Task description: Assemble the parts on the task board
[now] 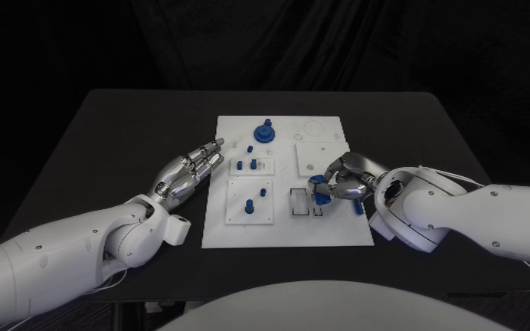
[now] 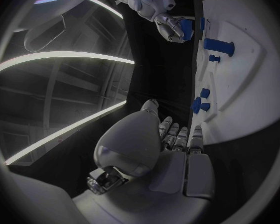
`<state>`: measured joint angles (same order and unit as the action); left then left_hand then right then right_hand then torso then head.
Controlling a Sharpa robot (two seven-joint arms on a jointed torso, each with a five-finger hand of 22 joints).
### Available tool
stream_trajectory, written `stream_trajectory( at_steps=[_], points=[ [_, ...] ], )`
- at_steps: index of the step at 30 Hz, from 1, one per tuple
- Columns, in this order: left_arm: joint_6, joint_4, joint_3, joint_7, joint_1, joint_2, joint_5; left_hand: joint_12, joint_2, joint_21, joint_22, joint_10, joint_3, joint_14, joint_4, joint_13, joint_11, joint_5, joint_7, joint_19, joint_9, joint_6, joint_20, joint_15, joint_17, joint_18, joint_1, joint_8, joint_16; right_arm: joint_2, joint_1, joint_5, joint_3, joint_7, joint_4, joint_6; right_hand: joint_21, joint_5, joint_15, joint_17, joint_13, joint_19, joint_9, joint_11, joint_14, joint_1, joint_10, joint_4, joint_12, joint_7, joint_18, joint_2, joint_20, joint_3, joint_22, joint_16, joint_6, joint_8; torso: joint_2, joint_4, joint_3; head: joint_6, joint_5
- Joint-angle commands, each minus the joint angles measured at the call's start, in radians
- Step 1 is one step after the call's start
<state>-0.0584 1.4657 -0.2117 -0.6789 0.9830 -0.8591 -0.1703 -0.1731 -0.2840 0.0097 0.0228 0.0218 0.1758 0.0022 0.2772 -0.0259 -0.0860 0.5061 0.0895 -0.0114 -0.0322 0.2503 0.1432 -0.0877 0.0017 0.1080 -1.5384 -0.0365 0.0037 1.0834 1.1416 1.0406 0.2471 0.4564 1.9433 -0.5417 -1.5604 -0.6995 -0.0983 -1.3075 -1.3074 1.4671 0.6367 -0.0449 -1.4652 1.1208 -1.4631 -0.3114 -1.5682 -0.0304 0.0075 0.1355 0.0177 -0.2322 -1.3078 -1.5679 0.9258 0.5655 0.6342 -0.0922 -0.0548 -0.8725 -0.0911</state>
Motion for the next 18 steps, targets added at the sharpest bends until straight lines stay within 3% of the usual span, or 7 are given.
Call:
stream_trajectory(
  at_steps=[1,10,18],
  points=[
    [0.009,0.003,0.001,-0.074,-0.002,0.003,0.003,0.000,0.000,-0.001,0.000,-0.005,-0.003,-0.002,0.002,0.000,-0.002,-0.006,0.006,0.000,-0.002,0.002,0.007,-0.008,-0.002,0.017,-0.007,-0.002,-0.004,-0.013,0.000,-0.067,0.000,-0.030,-0.009,-0.025,0.008,0.012,-0.003,-0.263,-0.263,0.092,0.107,-0.004,-0.106,0.005,-0.108,0.029,-0.003,0.015,-0.002,-0.014,-0.006,-0.035,-0.255,-0.003,0.003,0.047,0.000,0.0002,-0.0002,0.000,0.001],
    [0.012,0.001,0.001,-0.072,-0.002,0.008,0.003,0.000,0.000,-0.001,0.000,-0.005,-0.003,-0.002,0.004,0.000,-0.002,-0.007,0.006,0.000,-0.002,0.002,0.007,-0.008,-0.002,0.017,-0.006,-0.002,-0.004,-0.048,-0.010,-0.072,0.000,-0.019,-0.038,-0.009,0.016,0.056,0.001,-0.263,-0.263,0.088,0.116,0.001,-0.106,-0.005,-0.108,0.024,-0.003,0.009,0.001,-0.018,-0.003,-0.033,-0.252,-0.003,-0.010,0.040,0.000,0.0002,-0.0003,0.000,0.001],
    [0.016,-0.002,0.001,-0.070,-0.002,0.011,0.003,0.000,-0.001,-0.001,0.000,-0.005,-0.002,-0.002,0.010,0.000,-0.002,-0.015,0.008,0.000,-0.002,0.005,0.009,-0.009,-0.002,0.017,0.000,-0.002,-0.004,-0.067,-0.020,-0.072,0.000,0.005,-0.056,0.023,0.020,0.137,0.008,-0.263,-0.263,0.085,0.118,0.010,-0.106,-0.035,-0.108,0.022,-0.003,0.000,0.002,-0.030,0.003,-0.022,-0.250,-0.003,-0.023,0.020,0.000,0.0001,-0.0006,0.000,0.006]
  ],
)
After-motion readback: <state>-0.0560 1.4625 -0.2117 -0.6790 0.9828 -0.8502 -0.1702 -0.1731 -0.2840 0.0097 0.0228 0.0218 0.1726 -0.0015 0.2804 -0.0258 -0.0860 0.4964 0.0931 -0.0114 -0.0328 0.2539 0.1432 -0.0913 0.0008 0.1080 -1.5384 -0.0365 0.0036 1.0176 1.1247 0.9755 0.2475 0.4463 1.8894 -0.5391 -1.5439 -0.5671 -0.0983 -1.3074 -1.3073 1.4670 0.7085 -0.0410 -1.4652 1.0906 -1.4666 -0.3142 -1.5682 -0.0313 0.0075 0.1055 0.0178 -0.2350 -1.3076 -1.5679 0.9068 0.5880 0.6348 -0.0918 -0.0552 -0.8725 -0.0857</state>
